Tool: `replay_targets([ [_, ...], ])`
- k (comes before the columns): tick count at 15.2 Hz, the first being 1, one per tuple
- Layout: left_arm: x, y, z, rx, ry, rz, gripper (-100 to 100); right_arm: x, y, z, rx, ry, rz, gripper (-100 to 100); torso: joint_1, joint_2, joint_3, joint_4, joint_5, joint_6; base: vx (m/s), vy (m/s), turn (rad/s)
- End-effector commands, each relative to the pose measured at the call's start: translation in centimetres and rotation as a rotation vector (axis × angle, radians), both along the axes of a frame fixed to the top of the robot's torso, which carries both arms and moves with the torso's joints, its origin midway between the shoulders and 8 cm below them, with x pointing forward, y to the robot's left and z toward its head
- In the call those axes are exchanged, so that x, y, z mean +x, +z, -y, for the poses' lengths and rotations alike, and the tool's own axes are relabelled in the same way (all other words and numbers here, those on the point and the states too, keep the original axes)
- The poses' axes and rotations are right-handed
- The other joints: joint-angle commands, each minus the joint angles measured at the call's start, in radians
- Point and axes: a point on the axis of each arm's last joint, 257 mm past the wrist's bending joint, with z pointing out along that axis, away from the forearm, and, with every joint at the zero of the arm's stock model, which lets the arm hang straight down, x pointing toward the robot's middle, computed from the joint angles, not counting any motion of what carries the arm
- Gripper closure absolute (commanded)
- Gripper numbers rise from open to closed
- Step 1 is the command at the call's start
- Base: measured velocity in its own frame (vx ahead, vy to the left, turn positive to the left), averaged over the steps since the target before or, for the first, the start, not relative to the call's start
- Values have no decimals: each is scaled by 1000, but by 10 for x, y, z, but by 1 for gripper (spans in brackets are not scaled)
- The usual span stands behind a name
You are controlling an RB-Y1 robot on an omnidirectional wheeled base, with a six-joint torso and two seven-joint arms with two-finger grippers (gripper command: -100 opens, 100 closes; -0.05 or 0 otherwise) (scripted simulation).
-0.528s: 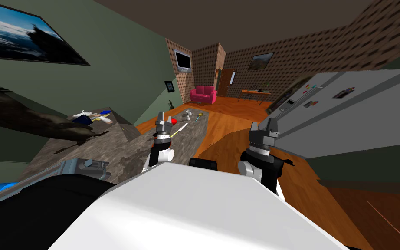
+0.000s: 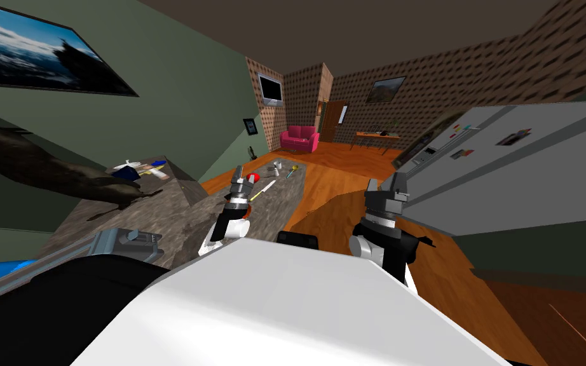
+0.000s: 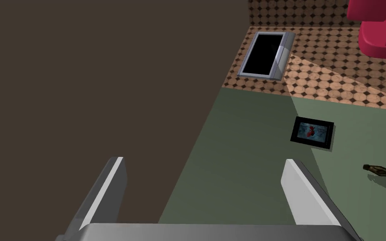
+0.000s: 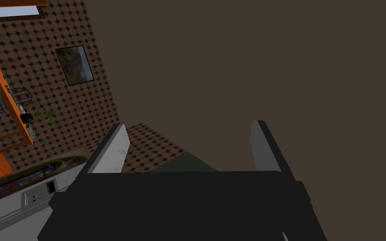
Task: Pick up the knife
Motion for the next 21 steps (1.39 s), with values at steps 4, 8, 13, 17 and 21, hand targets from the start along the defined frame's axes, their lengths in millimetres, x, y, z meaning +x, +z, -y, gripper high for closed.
replay_targets([
  [4,11,-28,-12,-15,-39,-128,-100,0,0,0,0,0,0,0,0,0,0,0,0,0,15,-19,41],
  [8,16,-44,-18,-22,-51,-198,-100,0,0,0,0,0,0,0,0,0,0,0,0,0,18,-19,28],
  [13,22,-74,-32,-50,-71,-324,-100,0,0,0,0,0,0,0,0,-1,0,0,0,0,22,-21,33],
  [17,25,-100,-47,-86,-88,-439,-100,0,0,0,0,0,0,0,-1,-1,-1,0,0,0,31,-27,33],
  [21,25,-122,-57,-110,-87,-532,-100,0,0,0,0,0,0,0,0,-2,-1,0,0,0,31,-20,25],
])
